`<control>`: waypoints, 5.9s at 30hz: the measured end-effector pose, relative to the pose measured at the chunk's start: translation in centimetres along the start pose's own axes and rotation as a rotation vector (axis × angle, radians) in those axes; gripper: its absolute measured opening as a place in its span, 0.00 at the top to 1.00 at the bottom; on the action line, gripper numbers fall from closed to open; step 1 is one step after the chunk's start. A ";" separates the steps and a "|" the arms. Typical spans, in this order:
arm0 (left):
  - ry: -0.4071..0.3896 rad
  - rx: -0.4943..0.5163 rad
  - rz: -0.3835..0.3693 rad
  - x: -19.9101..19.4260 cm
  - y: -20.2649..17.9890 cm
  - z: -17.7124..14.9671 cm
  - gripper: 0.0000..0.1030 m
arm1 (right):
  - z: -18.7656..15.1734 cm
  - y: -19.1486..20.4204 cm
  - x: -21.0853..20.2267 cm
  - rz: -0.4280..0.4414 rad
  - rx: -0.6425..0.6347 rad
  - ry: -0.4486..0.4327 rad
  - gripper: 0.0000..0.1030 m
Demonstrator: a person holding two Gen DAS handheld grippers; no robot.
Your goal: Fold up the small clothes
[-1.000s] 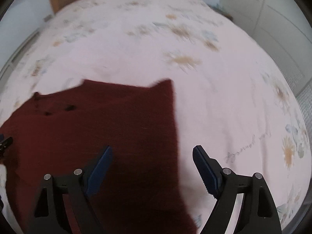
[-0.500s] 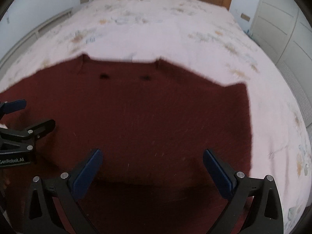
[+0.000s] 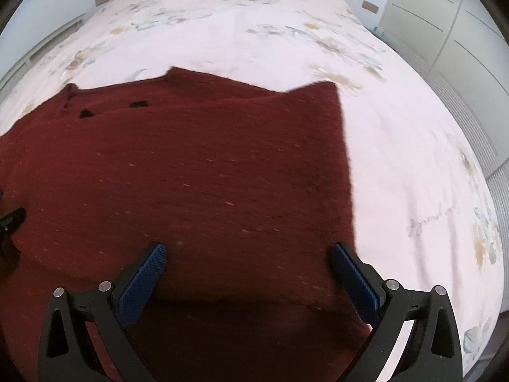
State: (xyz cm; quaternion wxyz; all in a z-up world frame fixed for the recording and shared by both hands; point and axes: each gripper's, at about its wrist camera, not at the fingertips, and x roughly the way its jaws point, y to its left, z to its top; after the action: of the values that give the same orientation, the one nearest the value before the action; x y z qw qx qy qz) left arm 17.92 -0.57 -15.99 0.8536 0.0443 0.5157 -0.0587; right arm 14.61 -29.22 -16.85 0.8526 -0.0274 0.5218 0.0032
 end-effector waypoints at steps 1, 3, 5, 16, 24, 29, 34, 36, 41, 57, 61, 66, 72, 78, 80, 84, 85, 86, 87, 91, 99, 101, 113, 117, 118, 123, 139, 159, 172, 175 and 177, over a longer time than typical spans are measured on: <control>-0.003 -0.003 -0.003 0.0 0.2 0.0 0.00 | -0.1 -0.1 0.2 0.007 0.006 0.002 0.00; -0.010 -0.004 -0.008 0.0 0.3 0.0 0.01 | -0.2 0.2 0.3 0.002 -0.006 -0.011 0.00; -0.013 -0.004 -0.016 -0.2 0.4 0.0 0.01 | -0.1 0.5 0.5 -0.005 -0.021 -0.005 0.00; -0.007 -0.212 -0.071 -5.7 6.8 -2.1 0.01 | -1.4 0.2 -4.6 0.080 0.011 -0.017 0.00; -0.006 -0.483 0.096 -9.6 17.4 -4.5 0.01 | -3.6 -1.0 -8.0 0.082 0.009 -0.038 0.00; -0.045 -0.679 0.214 -11.7 24.9 -6.9 0.01 | -4.5 -2.1 -9.5 0.072 0.058 -0.052 0.00; -0.009 -0.873 0.301 -12.0 30.1 -9.4 0.01 | -5.3 -3.2 -10.2 0.052 0.094 -0.049 0.00; 0.020 -0.913 0.330 -11.3 31.5 -10.0 0.01 | -5.4 -3.4 -10.4 0.048 0.098 -0.043 0.00; 0.066 -1.035 0.283 -10.0 34.7 -11.5 0.01 | -5.4 -2.9 -10.3 0.033 0.071 -0.026 0.00; -0.005 -0.835 0.273 -14.0 34.6 -9.3 0.94 | -5.1 -2.0 -9.2 0.031 0.055 -0.002 0.00; -0.050 -0.689 0.261 -15.6 31.2 -6.9 0.94 | -5.0 -1.9 -9.5 0.043 0.057 -0.013 0.00; -0.043 -0.560 0.142 -16.2 25.3 -4.5 0.94 | -4.8 -1.5 -10.0 0.063 0.036 -0.030 0.00; -0.037 -0.412 0.059 -16.5 16.9 -1.8 0.94 | -3.8 -1.5 -9.8 0.069 0.017 -0.024 0.00; -0.066 -0.236 0.013 -16.1 7.8 1.8 0.94 | -2.3 -2.6 -10.2 0.087 0.043 -0.032 0.00; -0.074 -0.199 -0.028 -15.5 5.1 3.0 0.94 | -2.0 -2.9 -10.6 0.086 0.043 -0.040 0.00; -0.073 -0.097 -0.059 -13.4 0.4 5.4 0.94 | -1.4 -3.6 -11.4 0.093 0.063 -0.070 0.00; -0.070 -0.075 -0.066 -12.8 -0.8 5.7 0.94 | -1.3 -3.7 -11.5 0.095 0.066 -0.073 0.00; -0.068 -0.065 -0.072 -11.9 -1.3 6.2 0.94 | -1.2 -3.8 -11.6 0.098 0.067 -0.074 0.00; -0.063 -0.050 -0.083 -11.2 -2.5 6.4 0.94 | -1.1 -3.8 -11.5 0.098 0.065 -0.073 0.00; -0.037 0.008 -0.098 -9.0 -6.2 6.7 0.94 | -1.3 -4.0 -11.3 0.094 0.062 -0.065 0.00; 0.036 0.047 -0.032 -3.8 -8.0 4.9 0.94 | -2.6 -5.4 -10.0 0.091 0.119 -0.030 0.00; 0.044 0.073 -0.027 -3.0 -8.2 4.3 0.94 | -2.9 -5.5 -9.7 0.092 0.128 -0.022 0.00; 0.081 0.043 -0.034 -2.0 -7.2 3.2 0.81 | -4.0 -5.6 -9.5 0.118 0.143 -0.014 0.00; 0.091 0.039 -0.056 -2.8 -6.6 2.8 0.32 | -4.3 -5.7 -9.8 0.127 0.143 -0.025 0.00; 0.091 0.044 -0.060 -3.0 -6.6 2.6 0.17 | -4.4 -5.7 -9.8 0.128 0.143 -0.025 0.00; 0.090 0.077 -0.099 -4.4 -6.1 1.3 0.01 | -4.8 -5.9 -9.8 0.135 0.157 -0.024 0.00; 0.160 -0.021 -0.048 -6.1 5.2 -3.7 0.01 | -4.8 -4.4 -9.5 0.148 0.132 -0.009 0.00; 0.105 -0.068 0.008 -1.4 9.1 -0.3 0.79 | -1.3 6.4 -10.2 0.187 -0.164 -0.018 0.00; 0.132 -0.064 -0.049 -0.2 8.9 0.3 0.87 | 1.8 22.2 -9.9 0.263 -0.583 -0.040 0.00; 0.139 -0.066 -0.056 0.1 9.7 0.6 0.87 | 2.0 24.2 -9.1 0.260 -0.630 -0.032 0.00; 0.143 -0.069 -0.059 0.2 9.6 0.8 0.87 | 2.0 25.4 -8.4 0.259 -0.656 -0.021 0.00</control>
State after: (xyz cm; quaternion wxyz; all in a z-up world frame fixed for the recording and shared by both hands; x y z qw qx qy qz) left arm 20.13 8.86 -15.70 0.8135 0.0037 0.5782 -0.0626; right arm 11.71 -3.54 -9.54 0.7963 -0.2336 0.4832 0.2789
